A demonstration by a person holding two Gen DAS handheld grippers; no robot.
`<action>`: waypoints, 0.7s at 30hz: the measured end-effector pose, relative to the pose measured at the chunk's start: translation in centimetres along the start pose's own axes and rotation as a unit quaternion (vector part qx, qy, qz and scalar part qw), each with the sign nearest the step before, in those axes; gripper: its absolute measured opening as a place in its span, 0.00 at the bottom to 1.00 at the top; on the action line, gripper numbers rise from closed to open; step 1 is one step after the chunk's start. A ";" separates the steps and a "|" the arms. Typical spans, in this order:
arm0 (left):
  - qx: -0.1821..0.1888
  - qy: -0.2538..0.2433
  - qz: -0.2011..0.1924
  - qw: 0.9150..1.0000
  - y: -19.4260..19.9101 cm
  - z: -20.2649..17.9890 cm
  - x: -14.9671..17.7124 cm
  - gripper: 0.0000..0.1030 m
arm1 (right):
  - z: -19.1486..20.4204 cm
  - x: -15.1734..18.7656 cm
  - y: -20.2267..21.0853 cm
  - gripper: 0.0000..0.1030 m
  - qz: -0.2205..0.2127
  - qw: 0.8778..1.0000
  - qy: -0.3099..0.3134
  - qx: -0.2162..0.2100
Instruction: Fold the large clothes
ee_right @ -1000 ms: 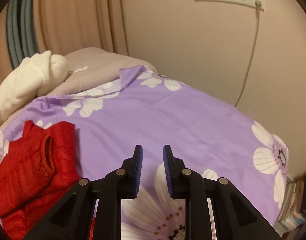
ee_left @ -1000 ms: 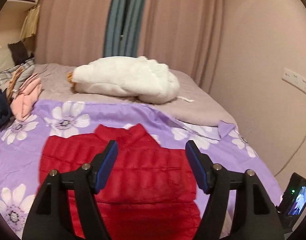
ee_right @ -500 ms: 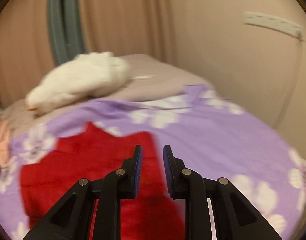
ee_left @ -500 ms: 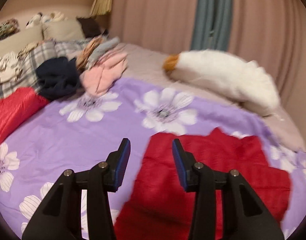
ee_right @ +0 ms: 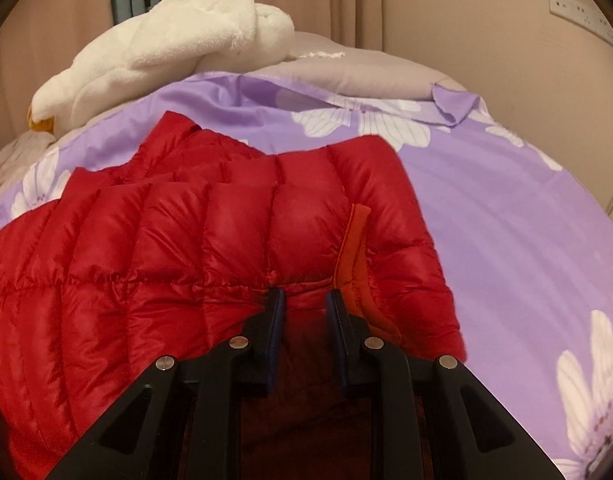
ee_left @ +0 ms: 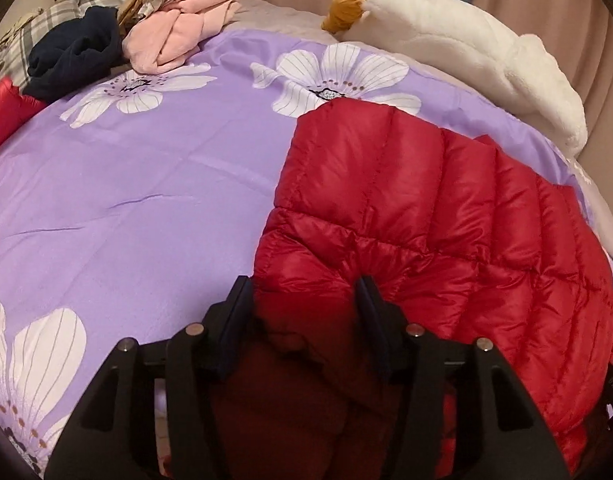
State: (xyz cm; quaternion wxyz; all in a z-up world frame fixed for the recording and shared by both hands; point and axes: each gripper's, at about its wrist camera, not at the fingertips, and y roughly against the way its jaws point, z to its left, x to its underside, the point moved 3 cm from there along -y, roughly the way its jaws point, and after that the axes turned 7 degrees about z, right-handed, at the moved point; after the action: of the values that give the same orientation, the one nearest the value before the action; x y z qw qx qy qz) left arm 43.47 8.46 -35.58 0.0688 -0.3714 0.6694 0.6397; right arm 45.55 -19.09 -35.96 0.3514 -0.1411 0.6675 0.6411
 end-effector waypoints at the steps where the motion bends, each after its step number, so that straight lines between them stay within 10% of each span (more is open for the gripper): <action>1: -0.001 0.001 0.000 1.000 0.0 0.1 0.0 0.53 | 0.2 0.0 0.0 0.23 -0.001 1.000 0.003 0.006; 7: -0.019 0.006 0.013 1.000 1.7 0.6 0.1 0.51 | 0.1 -0.3 1.7 0.22 -0.006 1.000 -0.002 0.010; 10: 0.054 0.039 0.013 0.998 6.5 2.7 0.9 0.49 | -1.4 0.2 5.2 0.24 -0.021 1.000 -0.008 0.004; 14: 0.076 0.046 -0.049 0.995 14.5 5.8 2.5 0.68 | -5.0 2.0 10.6 0.64 -0.048 0.998 -0.037 0.005; 21: 0.061 0.052 -0.063 0.995 20.1 11.1 7.1 0.77 | -10.3 6.5 16.2 0.67 -0.053 0.997 -0.056 0.007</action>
State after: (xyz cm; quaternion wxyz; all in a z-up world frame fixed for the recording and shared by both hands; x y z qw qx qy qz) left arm 22.37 13.75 -25.37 0.0971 -0.4407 0.6851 0.5719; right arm 27.55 -25.01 -28.65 0.4227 -0.1380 0.6431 0.6234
